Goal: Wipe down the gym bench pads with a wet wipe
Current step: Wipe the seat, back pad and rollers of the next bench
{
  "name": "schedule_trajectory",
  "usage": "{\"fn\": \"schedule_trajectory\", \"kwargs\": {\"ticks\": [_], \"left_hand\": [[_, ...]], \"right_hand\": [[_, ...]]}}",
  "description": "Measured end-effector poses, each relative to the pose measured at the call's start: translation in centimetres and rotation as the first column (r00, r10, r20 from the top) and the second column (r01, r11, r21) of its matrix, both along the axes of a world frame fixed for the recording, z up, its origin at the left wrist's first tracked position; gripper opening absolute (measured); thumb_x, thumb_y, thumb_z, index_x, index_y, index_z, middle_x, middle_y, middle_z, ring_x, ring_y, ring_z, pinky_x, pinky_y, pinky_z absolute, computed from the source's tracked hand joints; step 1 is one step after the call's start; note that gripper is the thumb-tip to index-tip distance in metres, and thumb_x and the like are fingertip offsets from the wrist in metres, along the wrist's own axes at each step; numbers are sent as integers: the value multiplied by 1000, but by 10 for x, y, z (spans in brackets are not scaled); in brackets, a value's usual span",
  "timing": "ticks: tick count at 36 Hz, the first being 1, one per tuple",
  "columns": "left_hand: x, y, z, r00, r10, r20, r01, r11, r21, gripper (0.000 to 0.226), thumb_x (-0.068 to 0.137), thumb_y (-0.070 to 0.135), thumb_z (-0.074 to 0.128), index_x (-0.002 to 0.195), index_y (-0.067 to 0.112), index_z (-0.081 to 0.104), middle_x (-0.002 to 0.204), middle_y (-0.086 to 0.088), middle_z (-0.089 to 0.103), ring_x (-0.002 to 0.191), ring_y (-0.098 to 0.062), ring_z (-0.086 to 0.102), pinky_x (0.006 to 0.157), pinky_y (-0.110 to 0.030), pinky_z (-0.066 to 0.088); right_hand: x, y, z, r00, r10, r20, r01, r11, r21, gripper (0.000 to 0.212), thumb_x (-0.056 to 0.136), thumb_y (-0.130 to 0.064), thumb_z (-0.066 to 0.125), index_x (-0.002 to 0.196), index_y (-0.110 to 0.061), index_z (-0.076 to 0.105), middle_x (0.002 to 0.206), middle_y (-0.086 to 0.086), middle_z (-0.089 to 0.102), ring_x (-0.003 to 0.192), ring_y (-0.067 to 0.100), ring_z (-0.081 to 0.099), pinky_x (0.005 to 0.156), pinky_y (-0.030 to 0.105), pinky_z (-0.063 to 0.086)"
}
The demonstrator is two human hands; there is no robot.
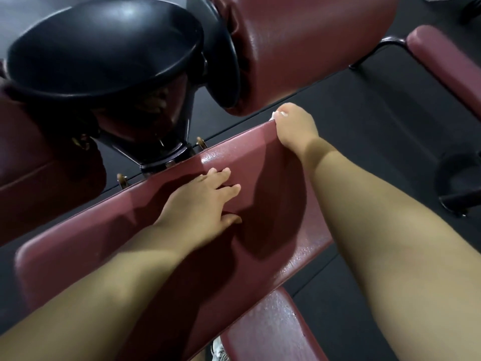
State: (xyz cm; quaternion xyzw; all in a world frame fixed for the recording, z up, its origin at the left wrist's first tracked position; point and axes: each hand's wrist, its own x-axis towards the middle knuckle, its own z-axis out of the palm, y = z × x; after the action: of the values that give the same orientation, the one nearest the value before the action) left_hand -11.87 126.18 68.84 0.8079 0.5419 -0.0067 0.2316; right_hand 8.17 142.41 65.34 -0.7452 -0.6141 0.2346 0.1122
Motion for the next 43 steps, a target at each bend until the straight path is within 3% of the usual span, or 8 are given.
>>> {"fn": "schedule_trajectory", "kwargs": {"ticks": [5,7,10,14,19,23,29,43], "left_hand": [[-14,-1,6,999,-2,36,4,999,-40,60,87,52,55,141,36,36,156,15,14,144,-5,11,111,-25,24],[-20,-4,9,1000,-2,17,2,1000,-20,57,88,50,55,140,33,40,155,13,19,143,-7,15,112,-25,22],[-28,-12,10,1000,8,10,-8,1000,21,55,86,47,59,136,26,48,151,4,32,141,-17,25,112,-29,22],[-40,-25,9,999,39,-12,-38,998,46,52,81,41,69,127,19,59,142,-5,46,136,-25,37,108,-38,31],[-59,-46,13,989,131,-63,-130,991,12,51,88,47,57,135,29,49,149,7,33,140,-15,24,111,-33,24],[-82,-69,13,962,242,-124,-238,970,39,50,84,46,61,129,24,57,143,1,44,132,-23,37,108,-39,33],[-107,-109,12,874,444,-197,-444,895,44,59,86,57,52,134,24,51,145,-1,40,132,-26,33,109,-39,29],[-107,-130,-7,850,508,-140,-506,861,51,56,94,54,38,146,36,26,157,9,13,145,-19,13,116,-31,14]], "right_hand": [[-24,1,4,970,192,151,-199,979,33,20,94,-20,38,81,-19,53,98,5,57,84,26,48,72,32,35],[-28,-4,3,959,232,162,-242,970,41,22,95,-19,36,78,-19,50,97,4,54,89,27,51,90,41,38],[-36,-13,-1,914,330,234,-344,939,21,27,97,-18,31,100,-17,58,110,5,54,104,27,53,110,61,9],[-62,-31,-5,816,506,279,-528,849,7,27,100,-24,32,106,-18,57,110,5,55,110,29,53,112,60,10],[-102,-59,-1,756,612,232,-639,767,57,29,99,-27,36,113,-13,58,114,9,56,109,32,53,111,47,23],[-139,-89,7,712,676,189,-700,703,124,28,97,-24,39,113,-15,60,114,9,59,102,37,56,85,38,43],[-164,-107,-3,607,737,296,-793,583,175,27,94,-18,36,110,-19,58,109,5,59,101,30,55,85,35,36],[-192,-129,-1,633,734,248,-773,618,142,26,99,-18,35,115,-16,55,122,8,56,109,33,52,78,31,30]]}}
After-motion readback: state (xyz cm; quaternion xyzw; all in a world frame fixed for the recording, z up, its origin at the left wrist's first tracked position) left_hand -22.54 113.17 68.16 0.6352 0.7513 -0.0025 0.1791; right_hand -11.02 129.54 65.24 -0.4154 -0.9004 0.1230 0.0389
